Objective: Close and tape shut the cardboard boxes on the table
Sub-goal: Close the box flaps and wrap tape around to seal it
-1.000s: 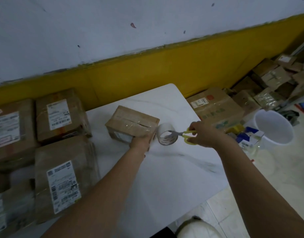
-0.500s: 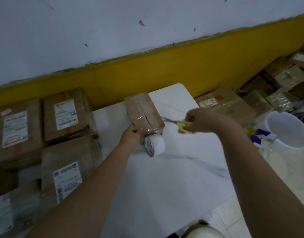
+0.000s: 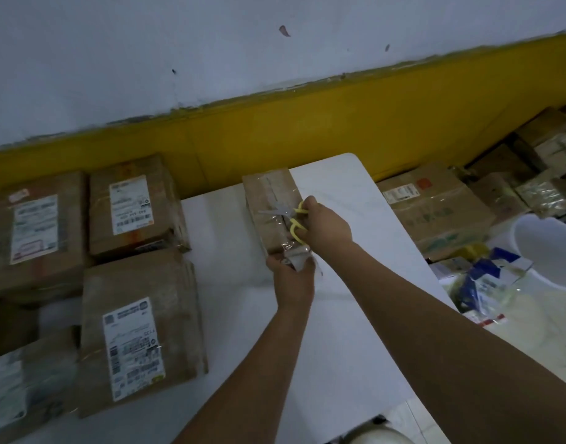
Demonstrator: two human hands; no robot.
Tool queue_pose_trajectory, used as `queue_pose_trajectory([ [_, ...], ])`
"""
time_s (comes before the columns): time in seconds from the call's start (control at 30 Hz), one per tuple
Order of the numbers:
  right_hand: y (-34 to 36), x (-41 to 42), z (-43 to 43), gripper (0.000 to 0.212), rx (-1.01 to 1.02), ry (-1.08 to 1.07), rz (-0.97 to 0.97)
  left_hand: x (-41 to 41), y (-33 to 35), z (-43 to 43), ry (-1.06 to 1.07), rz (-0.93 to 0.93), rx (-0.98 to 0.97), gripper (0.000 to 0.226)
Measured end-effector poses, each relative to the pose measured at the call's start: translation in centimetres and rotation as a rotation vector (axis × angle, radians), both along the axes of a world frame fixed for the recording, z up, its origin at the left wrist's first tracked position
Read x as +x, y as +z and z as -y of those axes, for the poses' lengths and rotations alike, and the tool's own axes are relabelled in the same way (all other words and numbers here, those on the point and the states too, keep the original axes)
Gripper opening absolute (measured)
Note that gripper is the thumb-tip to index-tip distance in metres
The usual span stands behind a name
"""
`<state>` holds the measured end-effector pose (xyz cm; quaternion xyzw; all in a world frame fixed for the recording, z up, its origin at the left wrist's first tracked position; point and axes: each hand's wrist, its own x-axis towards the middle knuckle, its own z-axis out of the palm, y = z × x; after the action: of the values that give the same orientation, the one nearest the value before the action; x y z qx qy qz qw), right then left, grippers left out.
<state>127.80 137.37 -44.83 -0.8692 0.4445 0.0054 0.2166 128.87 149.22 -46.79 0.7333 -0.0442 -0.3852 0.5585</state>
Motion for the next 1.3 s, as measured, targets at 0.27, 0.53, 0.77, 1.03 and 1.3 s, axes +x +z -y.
queue_pose_trajectory([
  [0.27, 0.2, 0.2, 0.0, 0.041, -0.035, 0.017, -0.05, 1.2, -0.3, -0.5, -0.033, -0.367, -0.112, 0.012],
  [0.53, 6.4, -6.6, 4.6, 0.053, 0.375, 0.146, -0.235, 2.4, 0.0, -0.6, -0.179, -0.289, -0.03, 0.015],
  [0.77, 4.8, -9.1, 3.9, 0.069, 0.716, 0.156, -0.588, 2.9, -0.4, -1.2, -0.215, -0.327, -0.002, 0.03],
  [1.03, 3.4, -4.4, 3.7, 0.06, 0.765, 0.163, -0.581, 3.1, -1.0, -1.3, -0.253, -0.356, 0.008, 0.033],
  [1.3, 3.0, -4.0, 4.1, 0.023, 0.513, 0.331, -0.524, 3.6, 0.2, -1.4, -0.3, -0.425, -0.01, 0.021],
])
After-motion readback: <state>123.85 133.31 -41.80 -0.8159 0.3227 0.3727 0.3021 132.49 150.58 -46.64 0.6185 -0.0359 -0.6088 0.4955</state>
